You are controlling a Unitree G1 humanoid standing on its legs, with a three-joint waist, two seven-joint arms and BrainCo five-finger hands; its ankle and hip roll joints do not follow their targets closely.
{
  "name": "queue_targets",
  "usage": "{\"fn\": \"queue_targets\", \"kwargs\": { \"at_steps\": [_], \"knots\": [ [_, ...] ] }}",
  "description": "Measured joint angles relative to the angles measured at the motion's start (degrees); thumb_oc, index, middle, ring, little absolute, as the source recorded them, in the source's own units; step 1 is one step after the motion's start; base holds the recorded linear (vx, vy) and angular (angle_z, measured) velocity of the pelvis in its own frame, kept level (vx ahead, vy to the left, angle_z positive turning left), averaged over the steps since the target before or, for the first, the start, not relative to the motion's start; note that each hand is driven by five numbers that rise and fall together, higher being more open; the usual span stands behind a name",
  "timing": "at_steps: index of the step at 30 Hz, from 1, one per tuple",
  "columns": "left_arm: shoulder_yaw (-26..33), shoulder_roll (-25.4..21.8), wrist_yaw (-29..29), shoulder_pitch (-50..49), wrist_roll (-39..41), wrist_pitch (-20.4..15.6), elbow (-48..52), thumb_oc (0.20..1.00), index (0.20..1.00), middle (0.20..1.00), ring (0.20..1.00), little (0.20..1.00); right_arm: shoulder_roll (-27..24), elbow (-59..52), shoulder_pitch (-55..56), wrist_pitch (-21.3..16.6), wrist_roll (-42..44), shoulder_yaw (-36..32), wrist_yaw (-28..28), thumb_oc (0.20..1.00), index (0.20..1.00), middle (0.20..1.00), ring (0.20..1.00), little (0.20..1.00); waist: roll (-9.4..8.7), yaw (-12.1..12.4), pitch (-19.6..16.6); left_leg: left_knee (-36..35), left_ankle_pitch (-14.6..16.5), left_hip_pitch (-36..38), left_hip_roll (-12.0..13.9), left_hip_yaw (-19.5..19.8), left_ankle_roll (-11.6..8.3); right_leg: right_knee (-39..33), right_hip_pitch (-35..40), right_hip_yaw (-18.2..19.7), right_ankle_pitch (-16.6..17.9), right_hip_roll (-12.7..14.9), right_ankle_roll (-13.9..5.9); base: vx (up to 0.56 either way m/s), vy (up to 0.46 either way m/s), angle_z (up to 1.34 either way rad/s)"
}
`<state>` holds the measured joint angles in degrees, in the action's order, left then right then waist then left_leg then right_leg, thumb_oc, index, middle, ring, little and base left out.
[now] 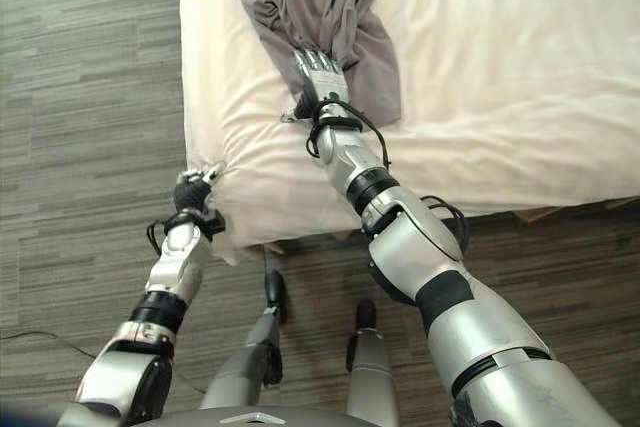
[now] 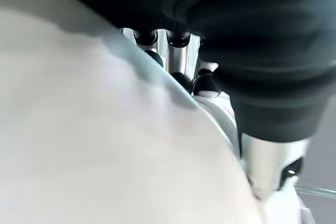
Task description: Pick up bed clothes into laundry basket.
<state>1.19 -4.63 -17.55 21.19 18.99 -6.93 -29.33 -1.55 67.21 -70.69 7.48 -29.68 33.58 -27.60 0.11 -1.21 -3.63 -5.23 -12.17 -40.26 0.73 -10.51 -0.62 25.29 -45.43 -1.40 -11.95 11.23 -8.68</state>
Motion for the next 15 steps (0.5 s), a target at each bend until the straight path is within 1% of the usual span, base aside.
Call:
{"fn": "queue_targets", "kwargs": {
  "at_steps": [1,3,4,5,6,7,8,9,10,13,15],
  "knots": [
    [0.02,0.36,0.01,1.14,0.01,0.25,-1.74,1.000,1.000,1.000,1.000,1.000,1.44,1.85,-1.04,0.58,-0.26,0.07,0.06,1.000,1.000,1.000,1.000,1.000,0.04,0.52,-0.03,-0.01,0.06,0.41,0.19,0.13,-0.03,0.08,0.50,-0.17,0.04,-0.23,0.02,0.04,-0.005,-0.03],
    [-0.01,0.24,0.26,4.43,0.01,1.05,-5.79,1.000,1.000,1.000,1.000,1.000,1.61,6.59,-5.79,0.58,0.03,0.67,1.34,1.000,1.000,1.000,1.000,1.000,0.04,1.36,-0.04,-0.02,0.74,0.68,0.48,0.23,-0.89,0.16,0.74,-0.39,0.10,-0.40,0.16,0.04,-0.014,0.01],
    [0.00,-0.19,0.27,6.90,0.01,2.21,-8.50,1.000,1.000,1.000,1.000,1.000,0.34,10.58,-11.78,0.55,0.88,0.61,2.14,1.000,1.000,1.000,1.000,1.000,0.06,1.58,-0.05,-0.02,0.70,0.66,0.42,0.17,-0.88,0.15,0.72,-0.27,0.29,-0.35,0.28,0.04,-0.019,-0.01],
    [-0.01,-0.26,0.53,7.55,0.01,2.65,-9.76,1.000,1.000,1.000,1.000,1.000,-2.28,12.13,-16.09,0.54,1.03,0.76,2.47,1.000,1.000,1.000,1.000,1.000,0.11,1.44,-0.09,-0.02,0.57,0.81,0.17,0.21,-0.72,-0.26,1.13,-0.30,0.45,-0.14,0.14,0.06,-0.040,0.03],
    [-0.03,-0.26,1.07,7.55,0.01,2.74,-9.75,1.000,1.000,1.000,1.000,1.000,-4.52,12.39,-18.59,0.49,1.11,0.90,2.69,1.000,1.000,1.000,1.000,1.000,0.11,1.34,-0.08,-0.01,0.09,0.81,-0.03,0.27,-0.11,-0.68,1.41,-0.41,0.58,0.07,-0.07,0.05,-0.044,0.04],
    [-0.04,-0.26,1.45,7.54,0.01,2.86,-9.75,1.000,1.000,1.000,1.000,1.000,-5.34,12.39,-19.05,0.50,1.15,0.99,2.72,1.000,1.000,1.000,1.000,1.000,0.11,1.34,-0.08,0.00,0.05,0.82,-0.05,0.33,-0.07,-1.00,1.63,-0.50,0.71,0.11,-0.20,0.05,-0.049,0.05],
    [-0.06,-0.48,2.53,7.19,0.01,3.19,-9.55,1.000,1.000,1.000,1.000,1.000,-7.08,12.47,-19.50,0.51,1.27,0.93,2.97,1.000,1.000,1.000,1.000,1.000,0.11,1.36,-0.08,0.01,0.02,0.88,-0.06,0.56,-0.05,-1.57,2.13,-0.88,0.82,0.13,-0.25,0.03,-0.044,0.05],
    [-0.14,-0.74,3.33,6.30,0.01,3.36,-8.50,1.000,1.000,1.000,1.000,1.000,-7.34,12.45,-19.45,0.51,1.39,1.58,3.14,1.000,1.000,1.000,1.000,1.000,0.13,1.22,-0.07,0.01,0.01,0.98,-0.07,0.74,-0.04,-1.90,2.49,-1.08,0.85,0.15,-0.26,0.03,-0.044,0.06],
    [-0.34,-0.95,5.19,3.11,0.00,3.44,-5.01,1.000,1.000,1.000,1.000,1.000,-7.68,12.45,-19.09,0.57,1.51,1.74,3.51,1.000,1.000,1.000,1.000,1.000,0.12,1.09,-0.07,0.02,0.01,1.10,-0.02,0.89,-0.03,-2.30,2.85,-1.30,0.86,0.14,-0.29,0.04,-0.063,0.04],
    [-1.02,-2.34,7.87,-1.33,-0.01,4.07,-0.83,1.000,1.000,1.000,1.000,1.000,-6.34,12.34,-19.02,0.51,1.51,1.75,4.95,1.000,1.000,1.000,1.000,1.000,0.16,1.22,-0.01,0.01,0.03,1.09,0.30,0.81,-0.04,-2.43,2.82,-1.32,0.77,-0.26,-0.26,0.05,-0.070,-0.02],
    [-1.03,-2.33,9.05,-2.95,-0.01,4.47,0.47,1.000,1.000,1.000,1.000,1.000,-6.49,12.33,-19.02,0.57,1.51,1.73,5.14,1.000,1.000,1.000,1.000,1.000,0.29,1.29,0.10,0.01,0.04,1.06,0.57,0.86,-0.05,-2.52,2.86,-1.46,0.70,-0.55,-0.14,0.03,-0.075,-0.02]
  ]
}}
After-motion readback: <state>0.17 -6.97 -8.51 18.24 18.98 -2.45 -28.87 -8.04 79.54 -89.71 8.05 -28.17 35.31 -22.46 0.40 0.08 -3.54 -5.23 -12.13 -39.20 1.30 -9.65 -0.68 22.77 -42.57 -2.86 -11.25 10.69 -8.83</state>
